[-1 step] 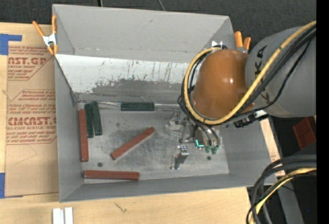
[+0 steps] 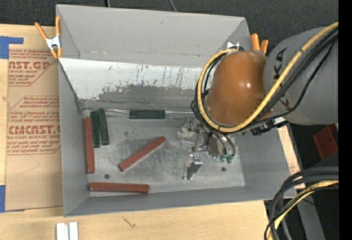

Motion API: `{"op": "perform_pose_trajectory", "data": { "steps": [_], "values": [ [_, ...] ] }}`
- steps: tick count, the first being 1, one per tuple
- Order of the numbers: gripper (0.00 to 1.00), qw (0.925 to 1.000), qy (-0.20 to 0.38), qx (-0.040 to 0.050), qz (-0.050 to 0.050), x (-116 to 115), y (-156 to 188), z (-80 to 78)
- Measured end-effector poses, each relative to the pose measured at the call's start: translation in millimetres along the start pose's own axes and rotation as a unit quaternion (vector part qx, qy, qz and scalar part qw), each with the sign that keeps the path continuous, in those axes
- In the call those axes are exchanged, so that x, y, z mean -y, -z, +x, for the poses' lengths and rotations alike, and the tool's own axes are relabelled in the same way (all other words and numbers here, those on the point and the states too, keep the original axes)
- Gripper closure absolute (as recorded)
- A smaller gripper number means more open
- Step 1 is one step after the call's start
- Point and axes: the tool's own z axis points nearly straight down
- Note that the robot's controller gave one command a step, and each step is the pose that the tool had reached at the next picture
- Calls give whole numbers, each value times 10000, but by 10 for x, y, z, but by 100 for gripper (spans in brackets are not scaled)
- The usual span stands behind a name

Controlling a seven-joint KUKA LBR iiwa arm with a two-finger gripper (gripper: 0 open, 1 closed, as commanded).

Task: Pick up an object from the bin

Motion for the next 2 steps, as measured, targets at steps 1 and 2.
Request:
{"op": "perform_pose_trajectory", "data": {
  "steps": [1,2],
  "values": [
    [0,9988,489,28,3,-559,-662,-292],
    [0,9993,380,-7,0,-628,-673,-473]
  ]
}}
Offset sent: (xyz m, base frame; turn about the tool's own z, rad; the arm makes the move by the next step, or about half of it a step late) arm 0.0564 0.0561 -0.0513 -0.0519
